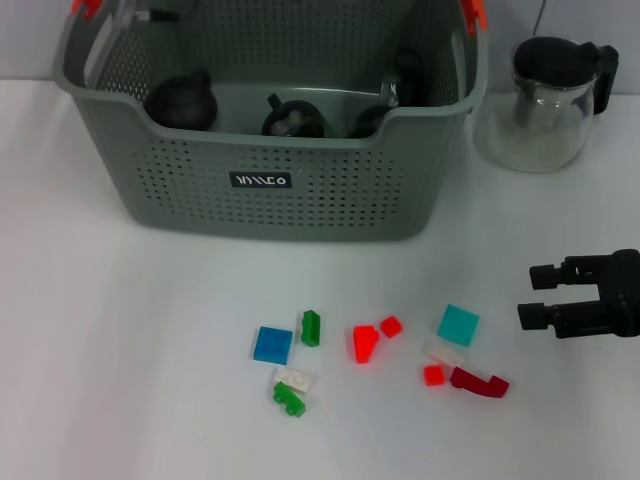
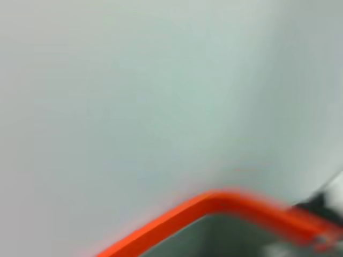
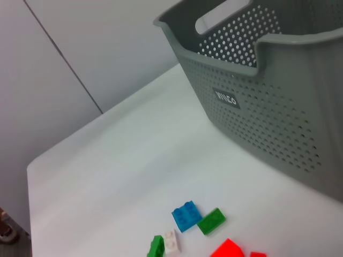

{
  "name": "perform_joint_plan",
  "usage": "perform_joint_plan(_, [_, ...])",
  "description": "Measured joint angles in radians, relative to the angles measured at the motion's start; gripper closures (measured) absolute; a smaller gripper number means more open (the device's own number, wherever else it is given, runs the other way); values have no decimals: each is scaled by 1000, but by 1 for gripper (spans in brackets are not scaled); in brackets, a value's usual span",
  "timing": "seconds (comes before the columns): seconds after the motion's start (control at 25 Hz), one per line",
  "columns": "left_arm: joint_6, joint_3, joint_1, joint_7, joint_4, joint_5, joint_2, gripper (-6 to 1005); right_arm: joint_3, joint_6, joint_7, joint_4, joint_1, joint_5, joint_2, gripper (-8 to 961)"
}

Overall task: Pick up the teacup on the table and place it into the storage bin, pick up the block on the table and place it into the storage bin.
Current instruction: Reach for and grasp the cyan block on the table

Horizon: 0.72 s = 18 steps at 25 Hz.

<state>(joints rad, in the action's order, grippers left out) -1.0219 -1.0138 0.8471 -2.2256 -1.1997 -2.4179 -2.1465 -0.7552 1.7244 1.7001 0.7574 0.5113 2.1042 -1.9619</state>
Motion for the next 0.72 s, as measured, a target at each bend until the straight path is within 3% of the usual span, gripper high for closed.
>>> perform_joint_plan(0.16, [-263, 56, -131, 126, -90, 322, 16, 207, -4, 2, -13, 5, 6, 6, 3, 139])
perform_joint_plan(0.28, [-499, 111, -219, 271, -87, 477, 5, 185, -2, 1, -21, 5, 15, 37, 3, 140])
perform_joint_plan(0.44, [-742, 144, -308, 455, -34, 521, -23, 174, -1, -9, -20, 6, 39, 92, 1, 140])
perform_joint_plan(0.72, [-819, 181, -388, 712, 217, 560, -30, 153, -4, -60, 9, 7, 125, 239, -17, 141])
